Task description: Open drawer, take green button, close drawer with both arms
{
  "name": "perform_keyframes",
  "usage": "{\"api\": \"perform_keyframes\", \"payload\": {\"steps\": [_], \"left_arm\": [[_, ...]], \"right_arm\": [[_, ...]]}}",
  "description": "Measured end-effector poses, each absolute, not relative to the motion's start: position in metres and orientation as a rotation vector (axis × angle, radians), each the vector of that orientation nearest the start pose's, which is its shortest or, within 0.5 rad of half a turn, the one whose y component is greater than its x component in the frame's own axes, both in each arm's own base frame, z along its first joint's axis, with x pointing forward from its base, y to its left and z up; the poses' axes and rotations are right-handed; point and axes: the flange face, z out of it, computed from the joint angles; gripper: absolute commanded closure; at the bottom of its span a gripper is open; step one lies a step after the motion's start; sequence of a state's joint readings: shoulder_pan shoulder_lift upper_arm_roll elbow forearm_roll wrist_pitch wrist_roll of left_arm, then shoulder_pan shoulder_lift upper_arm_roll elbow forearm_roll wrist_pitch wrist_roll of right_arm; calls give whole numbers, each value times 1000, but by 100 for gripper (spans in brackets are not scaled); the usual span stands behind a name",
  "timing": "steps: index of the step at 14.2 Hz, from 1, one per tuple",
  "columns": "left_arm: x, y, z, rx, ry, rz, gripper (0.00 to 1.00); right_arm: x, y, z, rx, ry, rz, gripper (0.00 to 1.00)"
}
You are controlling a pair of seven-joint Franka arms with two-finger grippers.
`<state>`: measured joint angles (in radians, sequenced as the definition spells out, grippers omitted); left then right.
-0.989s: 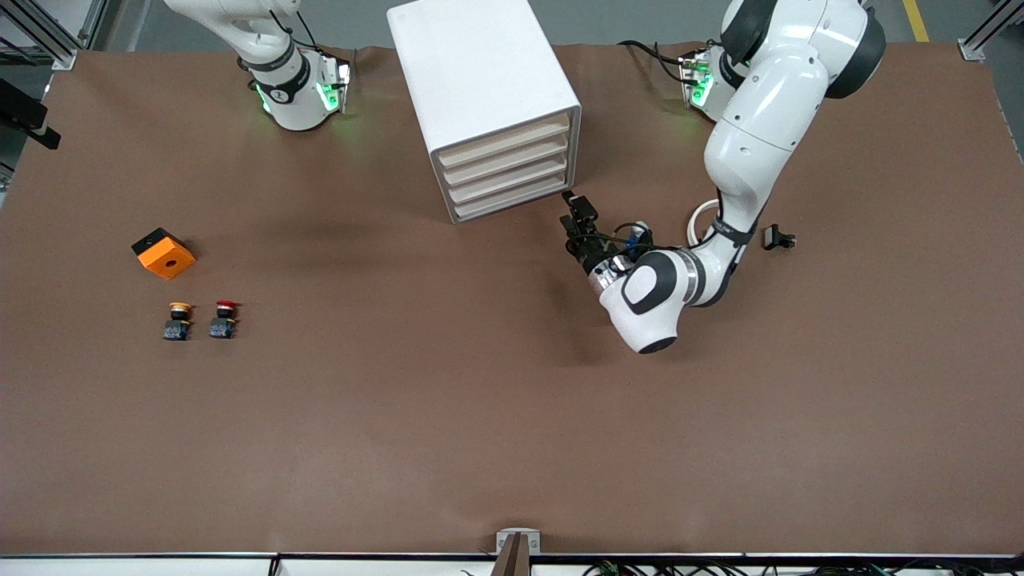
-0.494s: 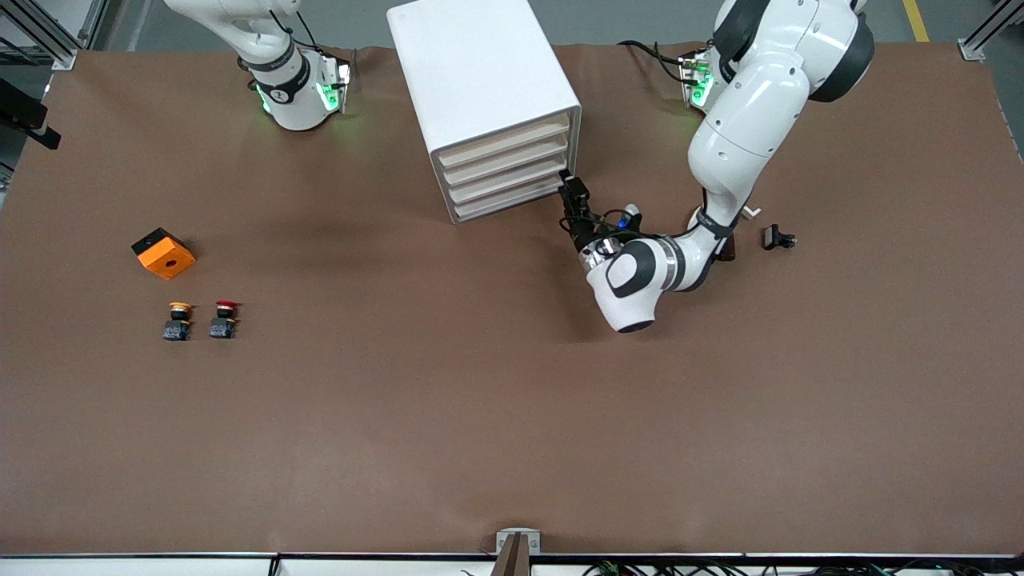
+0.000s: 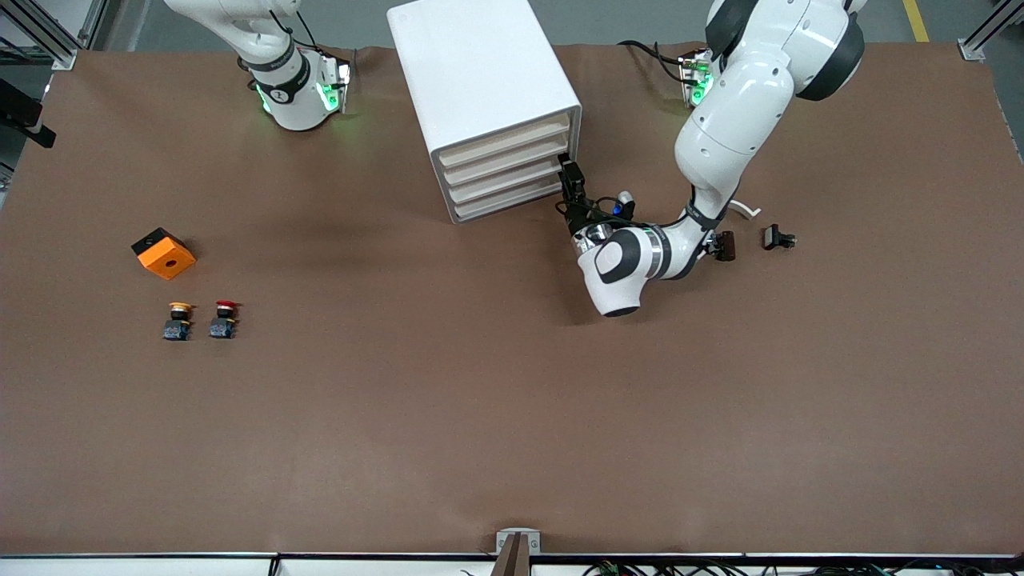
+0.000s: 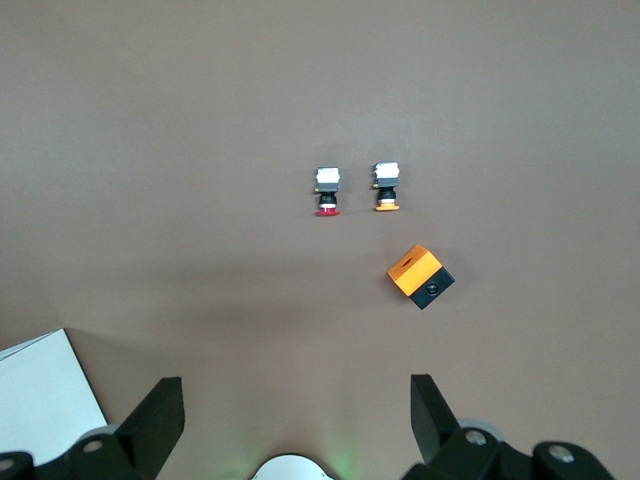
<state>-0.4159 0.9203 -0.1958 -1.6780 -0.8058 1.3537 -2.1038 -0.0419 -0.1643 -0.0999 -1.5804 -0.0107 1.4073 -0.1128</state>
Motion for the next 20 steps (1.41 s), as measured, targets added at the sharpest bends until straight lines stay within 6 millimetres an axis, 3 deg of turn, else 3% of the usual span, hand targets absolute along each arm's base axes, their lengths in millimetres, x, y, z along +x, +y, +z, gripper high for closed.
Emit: {"api": "perform_keyframes", "payload": {"steps": [4,6,8,11,14,16,17,18,20], "left_arm": [[387,-386,98,-1084,-1448,1345,62],[388,-386,101,-1082,-1438,1350,68],[388,-386,100,-1081,-1439,1350,68],[388,-386,101,-1082,-1439,1350,68],[388,-386,101,-1082,-1440,1350,61],[389,-386,101,-1083,-1442,1350,44],[391,-386,101,-1087,-1450,1351,39],[398,-385,102,-1093,-1466,1354,27],[413,-380,107,-1102,-1494,1370,22]], "right_arm": [[483,-76,683,-3133,50,36,0],[496,-78,665,-3132,52,92,0],[512,-79,644,-3132,53,137,0],[524,-80,631,-3135,53,166,0],[543,-84,595,-3130,60,267,0],[555,-88,572,-3128,70,323,0],[557,-90,566,-3126,75,338,0],[558,-91,564,-3125,79,342,0],[558,-92,567,-3127,80,334,0]]}}
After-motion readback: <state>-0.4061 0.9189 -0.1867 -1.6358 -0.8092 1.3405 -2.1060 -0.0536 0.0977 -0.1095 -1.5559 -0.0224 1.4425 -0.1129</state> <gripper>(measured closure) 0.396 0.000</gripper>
